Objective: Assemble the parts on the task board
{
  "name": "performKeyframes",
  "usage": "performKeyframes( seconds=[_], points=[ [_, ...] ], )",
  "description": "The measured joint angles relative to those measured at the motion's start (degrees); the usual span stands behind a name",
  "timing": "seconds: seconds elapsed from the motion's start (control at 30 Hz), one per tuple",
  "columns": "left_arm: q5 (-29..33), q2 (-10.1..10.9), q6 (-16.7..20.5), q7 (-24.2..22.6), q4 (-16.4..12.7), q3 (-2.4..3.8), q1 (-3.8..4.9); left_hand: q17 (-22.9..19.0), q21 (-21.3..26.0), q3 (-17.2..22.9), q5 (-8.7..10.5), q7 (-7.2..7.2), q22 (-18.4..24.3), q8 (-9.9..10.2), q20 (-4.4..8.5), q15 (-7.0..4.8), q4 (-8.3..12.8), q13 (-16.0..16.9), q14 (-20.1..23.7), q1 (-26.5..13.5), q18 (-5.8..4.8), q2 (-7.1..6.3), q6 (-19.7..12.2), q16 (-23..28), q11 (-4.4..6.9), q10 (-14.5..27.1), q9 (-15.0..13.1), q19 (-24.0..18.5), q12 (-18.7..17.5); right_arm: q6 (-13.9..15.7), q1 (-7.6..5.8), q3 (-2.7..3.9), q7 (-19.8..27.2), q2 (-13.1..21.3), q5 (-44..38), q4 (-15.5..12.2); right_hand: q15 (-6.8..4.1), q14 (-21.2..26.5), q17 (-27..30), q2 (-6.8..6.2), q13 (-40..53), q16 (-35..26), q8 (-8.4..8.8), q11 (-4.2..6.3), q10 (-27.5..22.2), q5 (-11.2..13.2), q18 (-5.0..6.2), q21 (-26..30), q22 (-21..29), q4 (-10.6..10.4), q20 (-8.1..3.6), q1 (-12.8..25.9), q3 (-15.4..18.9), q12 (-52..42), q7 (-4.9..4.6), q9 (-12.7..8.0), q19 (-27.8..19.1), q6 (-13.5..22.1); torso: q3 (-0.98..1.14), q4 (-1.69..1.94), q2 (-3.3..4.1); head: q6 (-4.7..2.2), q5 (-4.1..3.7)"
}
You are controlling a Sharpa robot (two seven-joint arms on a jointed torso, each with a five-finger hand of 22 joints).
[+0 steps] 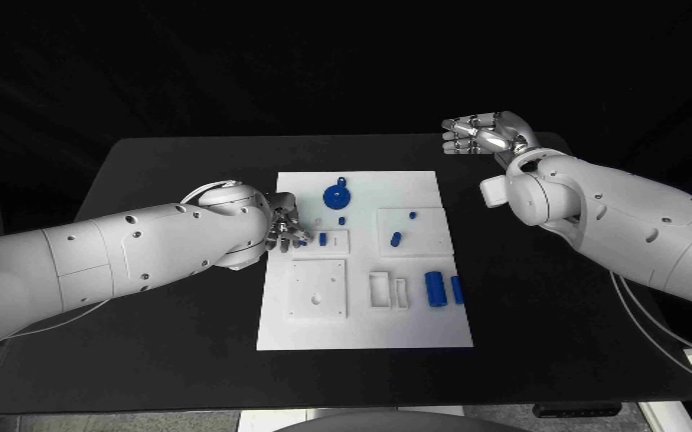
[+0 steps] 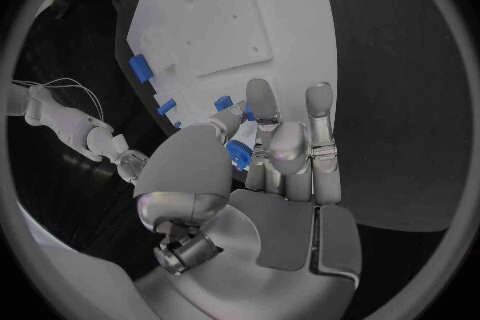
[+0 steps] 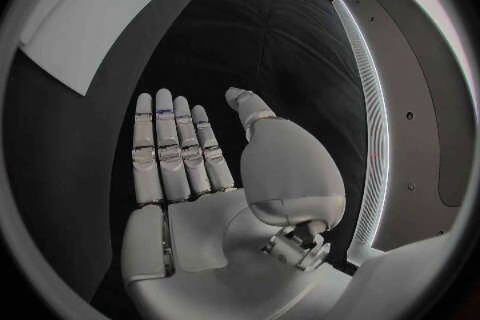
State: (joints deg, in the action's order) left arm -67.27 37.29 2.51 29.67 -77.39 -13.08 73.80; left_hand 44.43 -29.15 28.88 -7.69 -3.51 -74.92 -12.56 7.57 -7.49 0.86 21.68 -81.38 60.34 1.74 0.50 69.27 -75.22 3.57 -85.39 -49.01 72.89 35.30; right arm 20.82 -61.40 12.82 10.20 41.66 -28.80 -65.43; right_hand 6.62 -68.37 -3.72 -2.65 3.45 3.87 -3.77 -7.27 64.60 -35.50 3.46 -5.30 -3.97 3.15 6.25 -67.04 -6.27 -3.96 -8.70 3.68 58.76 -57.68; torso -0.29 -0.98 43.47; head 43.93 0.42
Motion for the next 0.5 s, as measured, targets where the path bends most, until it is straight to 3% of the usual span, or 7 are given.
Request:
performKeyframes(
  seconds=[0.23,0.33,0.43,0.5],
  points=[
    [-0.1,-0.1,-0.1,0.1,0.1,0.0,0.0,1.3,-0.2,0.0,0.01,0.0,0.0,-0.2,-0.39,0.24,0.0,0.0,-0.4,-0.8,0.0,0.03,0.0,-0.5,0.0,0.0,0.0,0.0,0.8,0.0,0.01,0.0,0.0,0.0,0.0,0.0,0.0,0.0,0.0,0.0,0.0,0.0,0.0,0.0,0.0,-0.2,0.0,0.0,0.0,0.0,0.0,0.0,0.0,0.0,0.0,0.0,0.0,0.0,0.01,0.02,0.01,0.02,-0.03],
    [-0.1,-0.2,-0.1,0.1,0.2,0.0,0.0,1.9,-0.4,-0.4,0.85,0.0,0.0,-0.3,-0.54,0.14,0.4,0.0,-0.5,-0.9,0.0,0.15,0.0,-0.6,0.0,0.0,0.0,-0.1,1.1,0.0,0.01,0.0,0.0,0.0,0.0,0.0,0.0,0.0,0.0,0.0,0.0,0.0,0.0,0.0,0.0,-0.6,0.0,0.0,0.0,-0.2,0.0,0.0,-0.2,0.0,0.0,0.0,0.0,0.0,0.02,0.02,0.01,0.07,-0.03],
    [-0.1,-0.3,-0.2,0.1,0.3,0.0,0.01,2.4,-0.5,-0.8,0.87,0.0,0.0,-0.5,-0.74,0.13,0.9,0.0,-0.5,-1.2,0.92,0.32,0.0,-0.6,0.0,0.0,0.0,-0.1,1.2,0.0,0.01,0.0,0.0,0.0,0.0,0.0,0.0,0.0,0.0,0.0,0.0,0.0,0.0,0.0,0.0,-0.7,0.0,0.0,0.0,-0.2,0.0,0.0,-0.2,0.0,0.0,0.0,0.0,0.0,0.03,0.0,0.01,0.08,-0.03],
    [-0.1,-0.4,-0.4,0.2,0.4,0.02,0.02,2.6,-0.5,-2.4,-2.62,0.0,0.0,-0.6,-0.87,0.13,2.5,-0.1,-0.5,-1.6,0.92,0.75,0.0,-0.6,0.0,0.0,0.0,0.0,1.2,0.0,0.01,0.0,0.0,0.0,0.0,0.0,0.0,0.0,0.0,0.0,0.0,0.0,0.0,0.0,0.0,-0.7,0.0,0.0,0.0,-0.2,0.0,0.0,-0.2,0.0,0.0,0.0,0.0,0.0,0.02,-0.01,0.01,0.08,-0.03]
  ],
)
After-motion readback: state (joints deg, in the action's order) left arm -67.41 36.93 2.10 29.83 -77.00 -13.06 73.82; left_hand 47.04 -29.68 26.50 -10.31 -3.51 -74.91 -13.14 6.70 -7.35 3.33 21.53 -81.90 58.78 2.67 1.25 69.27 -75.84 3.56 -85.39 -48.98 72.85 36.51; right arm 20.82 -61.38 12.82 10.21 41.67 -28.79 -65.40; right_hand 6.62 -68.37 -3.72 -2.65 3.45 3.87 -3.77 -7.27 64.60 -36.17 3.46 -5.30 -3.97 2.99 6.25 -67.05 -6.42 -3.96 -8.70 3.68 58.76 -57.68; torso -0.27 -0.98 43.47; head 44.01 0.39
